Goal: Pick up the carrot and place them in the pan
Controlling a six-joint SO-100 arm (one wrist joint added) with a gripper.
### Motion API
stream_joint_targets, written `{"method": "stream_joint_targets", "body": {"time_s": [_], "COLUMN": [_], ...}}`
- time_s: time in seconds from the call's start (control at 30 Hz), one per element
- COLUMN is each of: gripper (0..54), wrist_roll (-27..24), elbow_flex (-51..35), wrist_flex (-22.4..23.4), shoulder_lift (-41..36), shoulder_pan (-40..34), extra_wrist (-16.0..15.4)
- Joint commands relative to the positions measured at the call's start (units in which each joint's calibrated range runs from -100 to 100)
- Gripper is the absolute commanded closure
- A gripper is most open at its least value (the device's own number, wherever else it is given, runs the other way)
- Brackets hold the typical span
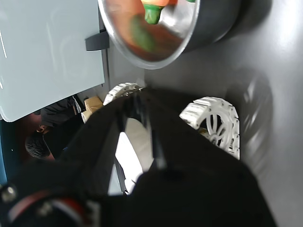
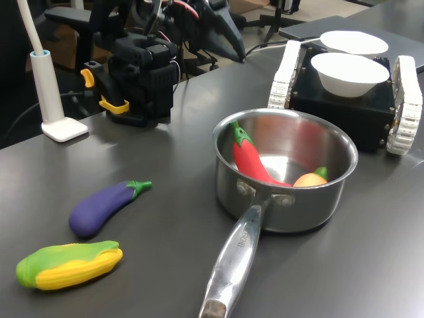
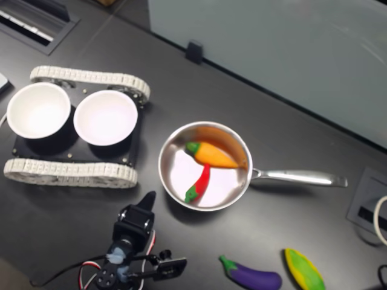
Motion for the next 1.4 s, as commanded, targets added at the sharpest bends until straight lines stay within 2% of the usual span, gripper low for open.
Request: {"method": "stream_joint_targets", "body": {"time_s": [0.0,0.07,0.23,0.57,0.7,0.87,1.37], "gripper": [53.6,53.6,53.6,53.6,53.6,53.6,53.5], "wrist_roll": [0.63,0.83,0.68,0.54,0.59,0.98,1.22], "elbow_flex": [1.13,3.13,8.95,21.85,28.48,32.57,33.39], "wrist_flex": [-0.47,-0.98,-1.66,-6.52,-10.45,-12.24,-12.41], "shoulder_lift": [-1.41,-2.34,-5.04,-5.04,-5.04,-5.04,-5.04], "shoulder_pan": [2.92,4.41,4.06,3.72,4.06,3.83,3.83], "extra_wrist": [-2.23,-3.32,-3.49,-3.40,-3.40,-3.40,-3.65]}}
